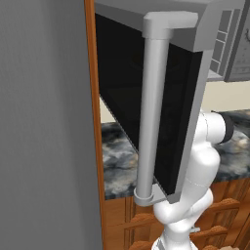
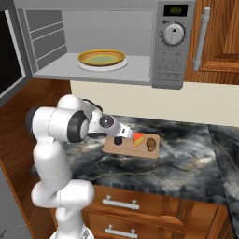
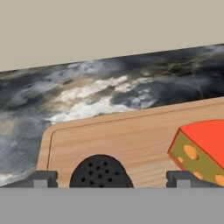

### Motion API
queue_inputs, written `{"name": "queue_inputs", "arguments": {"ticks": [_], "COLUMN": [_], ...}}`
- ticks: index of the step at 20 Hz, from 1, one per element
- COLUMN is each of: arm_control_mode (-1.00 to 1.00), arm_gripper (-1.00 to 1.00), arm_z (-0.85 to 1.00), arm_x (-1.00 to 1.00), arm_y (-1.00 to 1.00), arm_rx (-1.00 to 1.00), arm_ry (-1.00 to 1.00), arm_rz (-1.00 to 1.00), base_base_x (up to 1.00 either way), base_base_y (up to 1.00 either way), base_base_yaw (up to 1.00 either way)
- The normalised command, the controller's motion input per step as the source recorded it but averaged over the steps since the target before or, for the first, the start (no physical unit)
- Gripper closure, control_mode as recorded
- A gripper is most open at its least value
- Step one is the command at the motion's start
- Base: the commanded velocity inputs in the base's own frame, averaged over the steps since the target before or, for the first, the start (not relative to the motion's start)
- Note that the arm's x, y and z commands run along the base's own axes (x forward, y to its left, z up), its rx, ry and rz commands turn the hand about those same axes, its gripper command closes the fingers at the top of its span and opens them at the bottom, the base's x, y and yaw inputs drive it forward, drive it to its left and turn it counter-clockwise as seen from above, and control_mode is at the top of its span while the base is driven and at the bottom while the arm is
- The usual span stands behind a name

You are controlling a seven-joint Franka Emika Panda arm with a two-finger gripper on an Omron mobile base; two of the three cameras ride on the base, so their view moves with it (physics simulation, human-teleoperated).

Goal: Retrieve the reheated potato from the microwave, then place the potato, cheese, and condiment on the cutting board.

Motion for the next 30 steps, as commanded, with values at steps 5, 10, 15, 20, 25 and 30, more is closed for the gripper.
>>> {"name": "queue_inputs", "arguments": {"ticks": [5,10,15,20,25,30], "arm_control_mode": [-1.0,-1.0,-1.0,-1.0,-1.0,-1.0], "arm_gripper": [-1.0,-1.0,-1.0,-1.0,-1.0,-1.0], "arm_z": [0.0,0.0,0.13,0.3,0.36,0.45], "arm_x": [-0.27,-0.22,-0.25,-0.25,-0.19,-0.05], "arm_y": [0.1,0.07,0.04,0.0,0.0,-0.05], "arm_rx": [0.0,0.0,0.0,0.0,0.0,0.0], "arm_ry": [0.0,0.0,-0.01,0.0,0.02,0.08], "arm_rz": [0.0,-0.02,-0.03,-0.08,-0.12,-0.12], "base_base_x": [0.0,0.0,0.0,0.0,0.0,0.0], "base_base_y": [0.0,0.0,0.0,0.0,0.0,0.0], "base_base_yaw": [0.0,0.0,0.0,0.0,0.0,0.0]}}
